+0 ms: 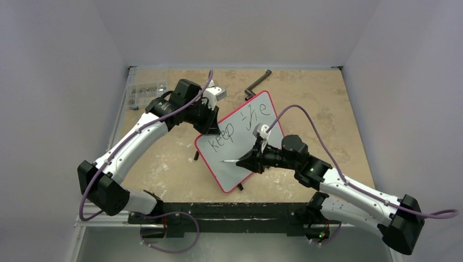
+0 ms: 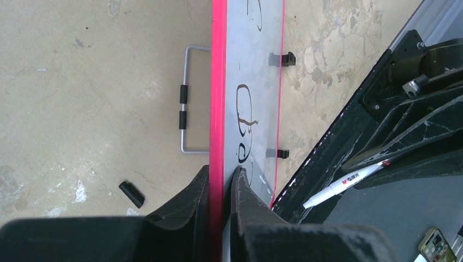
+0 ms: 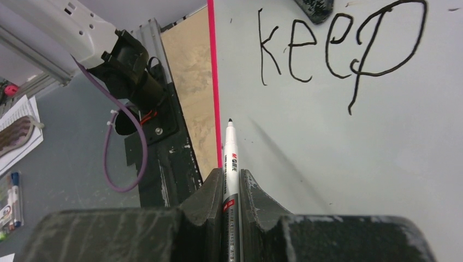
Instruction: Write a sentence on the whiteboard
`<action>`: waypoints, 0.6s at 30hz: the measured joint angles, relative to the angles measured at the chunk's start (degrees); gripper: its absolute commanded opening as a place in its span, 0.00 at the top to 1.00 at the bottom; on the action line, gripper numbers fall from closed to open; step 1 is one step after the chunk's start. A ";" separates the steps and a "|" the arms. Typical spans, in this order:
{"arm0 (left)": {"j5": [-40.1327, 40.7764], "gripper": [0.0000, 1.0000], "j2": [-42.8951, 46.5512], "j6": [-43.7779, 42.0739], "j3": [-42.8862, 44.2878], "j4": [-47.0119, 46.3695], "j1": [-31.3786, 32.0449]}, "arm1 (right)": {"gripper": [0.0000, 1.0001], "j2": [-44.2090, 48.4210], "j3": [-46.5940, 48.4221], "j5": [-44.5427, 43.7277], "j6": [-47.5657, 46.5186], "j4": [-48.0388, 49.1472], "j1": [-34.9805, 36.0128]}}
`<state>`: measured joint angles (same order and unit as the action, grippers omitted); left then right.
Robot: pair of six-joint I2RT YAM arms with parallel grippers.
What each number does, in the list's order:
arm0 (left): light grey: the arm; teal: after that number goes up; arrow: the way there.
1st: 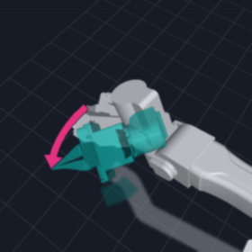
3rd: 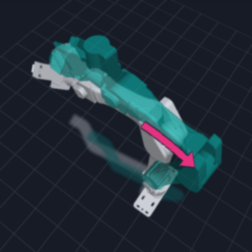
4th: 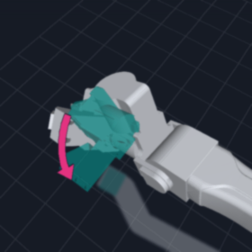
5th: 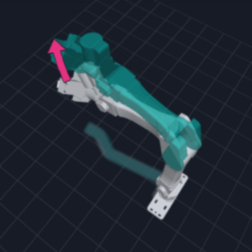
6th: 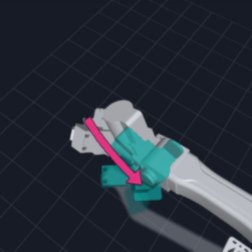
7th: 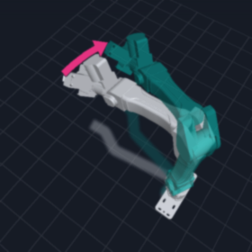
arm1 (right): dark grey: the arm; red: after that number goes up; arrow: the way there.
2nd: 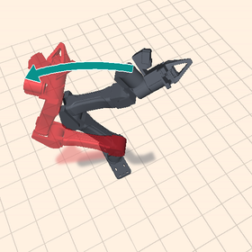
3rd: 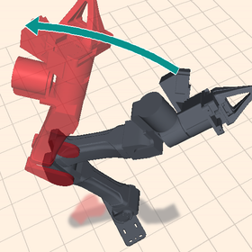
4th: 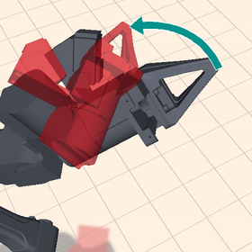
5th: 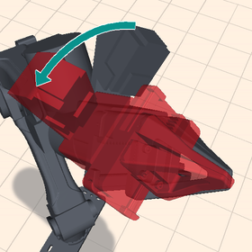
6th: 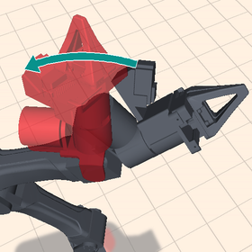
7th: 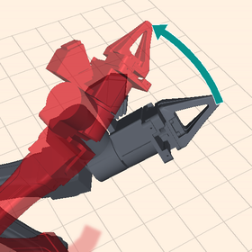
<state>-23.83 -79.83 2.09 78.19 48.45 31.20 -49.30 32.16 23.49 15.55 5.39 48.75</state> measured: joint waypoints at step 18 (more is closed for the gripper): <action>-0.22 1.00 -0.46 0.35 -0.66 -0.55 -0.98 | 1.00 -6.49 0.52 -7.21 -2.78 3.10 3.37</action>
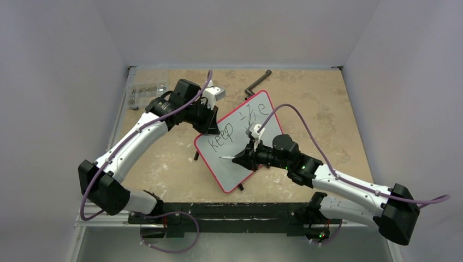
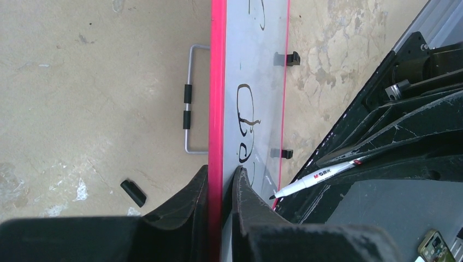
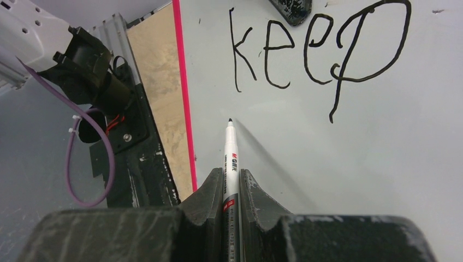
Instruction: Write a sentence on the whiteboard
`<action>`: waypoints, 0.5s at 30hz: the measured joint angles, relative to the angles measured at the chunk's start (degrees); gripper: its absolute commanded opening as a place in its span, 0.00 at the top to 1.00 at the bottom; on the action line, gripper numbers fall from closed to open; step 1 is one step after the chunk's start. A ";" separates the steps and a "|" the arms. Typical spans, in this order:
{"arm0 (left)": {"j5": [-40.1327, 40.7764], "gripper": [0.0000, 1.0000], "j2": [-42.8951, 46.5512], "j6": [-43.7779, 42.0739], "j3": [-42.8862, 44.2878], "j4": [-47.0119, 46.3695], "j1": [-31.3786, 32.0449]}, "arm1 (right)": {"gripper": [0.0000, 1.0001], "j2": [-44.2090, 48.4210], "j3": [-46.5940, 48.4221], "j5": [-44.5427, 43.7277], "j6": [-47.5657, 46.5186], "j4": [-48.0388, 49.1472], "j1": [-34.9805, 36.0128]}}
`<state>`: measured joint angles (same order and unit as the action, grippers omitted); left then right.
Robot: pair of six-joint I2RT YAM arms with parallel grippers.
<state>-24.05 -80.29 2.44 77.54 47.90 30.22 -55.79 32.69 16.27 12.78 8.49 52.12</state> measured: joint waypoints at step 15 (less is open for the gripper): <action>0.26 1.00 0.00 -0.07 -0.55 -0.26 -0.44 | 1.00 -4.59 1.92 -1.75 -0.24 2.86 0.24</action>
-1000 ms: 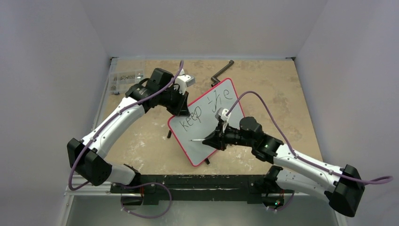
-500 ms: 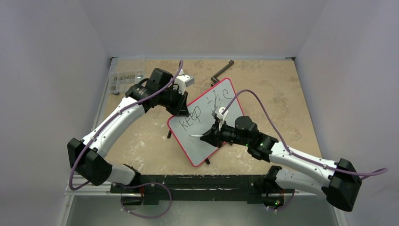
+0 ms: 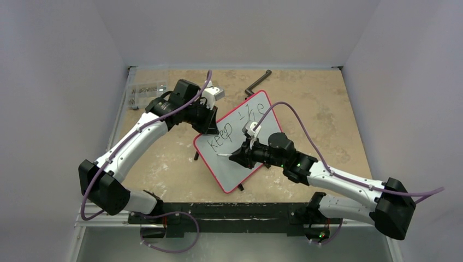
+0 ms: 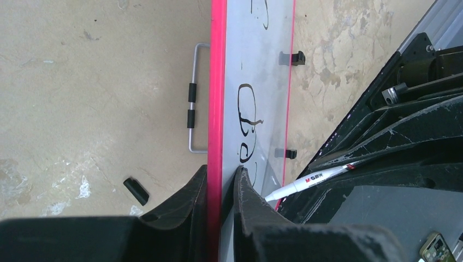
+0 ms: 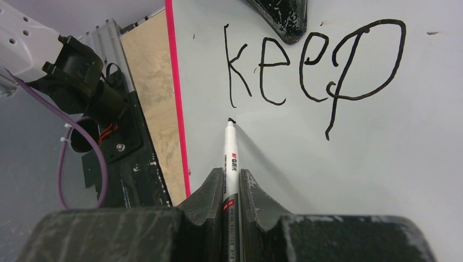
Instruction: Write a sentence on the whiteboard
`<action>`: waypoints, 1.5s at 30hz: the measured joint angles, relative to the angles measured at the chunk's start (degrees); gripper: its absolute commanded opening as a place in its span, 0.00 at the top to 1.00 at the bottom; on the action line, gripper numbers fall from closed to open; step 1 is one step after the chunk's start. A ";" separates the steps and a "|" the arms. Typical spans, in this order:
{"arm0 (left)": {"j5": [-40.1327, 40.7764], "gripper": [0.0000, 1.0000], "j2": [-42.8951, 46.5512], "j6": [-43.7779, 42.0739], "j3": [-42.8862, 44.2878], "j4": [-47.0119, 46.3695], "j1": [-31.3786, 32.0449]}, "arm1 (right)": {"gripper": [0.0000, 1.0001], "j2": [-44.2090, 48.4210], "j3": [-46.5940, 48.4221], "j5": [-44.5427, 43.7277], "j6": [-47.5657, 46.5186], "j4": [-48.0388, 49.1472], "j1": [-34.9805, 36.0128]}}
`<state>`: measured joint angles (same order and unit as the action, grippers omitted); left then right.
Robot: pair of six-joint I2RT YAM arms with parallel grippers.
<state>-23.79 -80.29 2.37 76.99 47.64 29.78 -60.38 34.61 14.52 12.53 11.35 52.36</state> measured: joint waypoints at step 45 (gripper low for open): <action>0.15 1.00 0.04 0.02 -0.04 0.22 -0.13 | 1.00 4.00 -5.35 -0.70 3.89 -7.17 1.70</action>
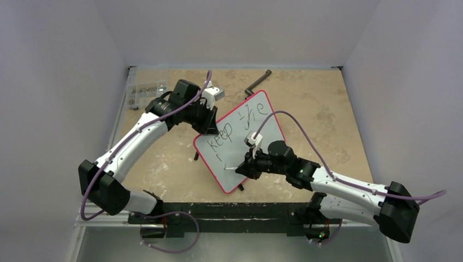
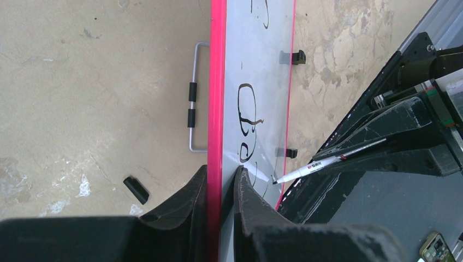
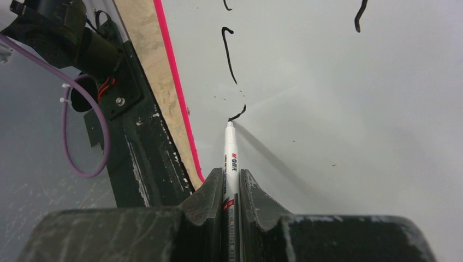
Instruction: Write a sentence on the whiteboard
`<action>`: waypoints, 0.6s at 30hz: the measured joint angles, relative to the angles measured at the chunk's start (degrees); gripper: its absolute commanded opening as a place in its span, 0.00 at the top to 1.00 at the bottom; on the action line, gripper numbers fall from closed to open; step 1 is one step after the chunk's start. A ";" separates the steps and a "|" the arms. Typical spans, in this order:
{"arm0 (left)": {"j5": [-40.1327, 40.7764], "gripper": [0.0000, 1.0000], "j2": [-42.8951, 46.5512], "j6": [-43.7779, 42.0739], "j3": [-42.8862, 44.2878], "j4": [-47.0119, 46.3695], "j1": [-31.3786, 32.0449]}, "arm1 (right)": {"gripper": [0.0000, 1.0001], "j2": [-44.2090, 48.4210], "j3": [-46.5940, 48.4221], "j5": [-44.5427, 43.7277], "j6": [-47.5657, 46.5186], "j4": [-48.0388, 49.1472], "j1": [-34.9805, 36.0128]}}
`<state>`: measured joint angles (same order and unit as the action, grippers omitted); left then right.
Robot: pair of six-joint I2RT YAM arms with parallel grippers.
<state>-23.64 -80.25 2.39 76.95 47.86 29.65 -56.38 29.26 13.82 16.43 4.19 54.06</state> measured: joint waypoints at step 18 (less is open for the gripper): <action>0.02 1.00 0.09 0.02 -0.04 0.02 0.00 | 1.00 -3.87 9.31 1.75 -1.73 0.22 0.31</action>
<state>-23.62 -80.16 2.42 76.90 47.88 29.65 -60.25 38.57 15.57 14.70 4.40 54.37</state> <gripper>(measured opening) 0.135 0.093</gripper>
